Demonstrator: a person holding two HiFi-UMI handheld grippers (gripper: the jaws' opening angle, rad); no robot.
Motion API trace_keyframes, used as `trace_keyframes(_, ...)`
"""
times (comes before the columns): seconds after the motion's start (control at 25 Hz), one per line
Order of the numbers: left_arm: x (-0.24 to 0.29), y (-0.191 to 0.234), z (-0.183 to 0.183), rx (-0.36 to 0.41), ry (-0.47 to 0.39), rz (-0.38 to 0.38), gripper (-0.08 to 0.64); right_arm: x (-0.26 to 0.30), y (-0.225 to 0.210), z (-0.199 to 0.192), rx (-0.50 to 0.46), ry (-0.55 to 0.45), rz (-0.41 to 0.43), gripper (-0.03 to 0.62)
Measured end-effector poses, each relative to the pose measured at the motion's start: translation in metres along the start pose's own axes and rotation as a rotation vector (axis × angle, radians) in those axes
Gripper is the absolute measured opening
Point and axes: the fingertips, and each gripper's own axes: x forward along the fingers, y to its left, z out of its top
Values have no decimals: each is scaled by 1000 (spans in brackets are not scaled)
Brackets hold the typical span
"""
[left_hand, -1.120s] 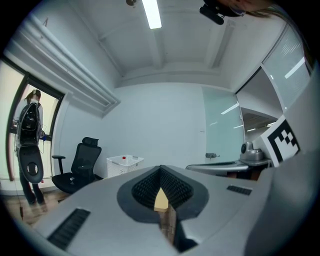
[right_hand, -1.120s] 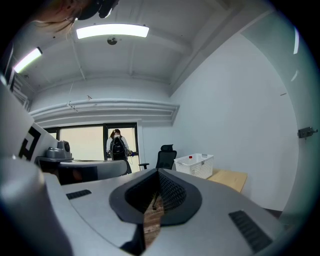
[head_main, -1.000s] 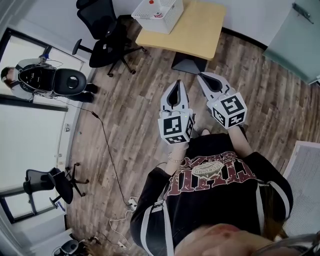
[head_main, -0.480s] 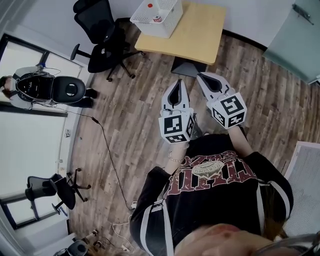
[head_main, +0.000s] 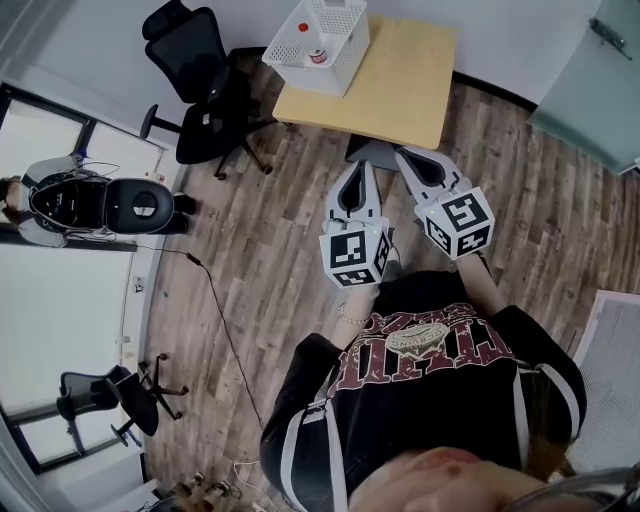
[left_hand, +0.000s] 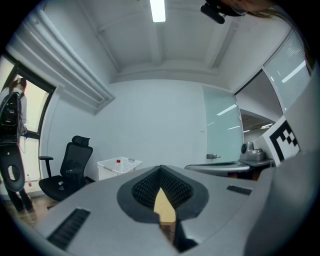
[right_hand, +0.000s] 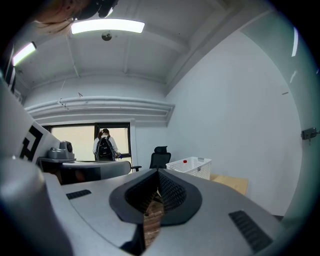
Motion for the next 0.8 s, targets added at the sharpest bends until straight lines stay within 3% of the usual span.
trace_keyframes(0.32, 44, 36, 6, -3, 9, -47, 48, 54, -15, 8, 6, -5, -37, 18)
trace_keyframes(0.8, 60, 71, 6, 29, 27, -91, 48, 91, -13, 3, 28, -9, -89, 18)
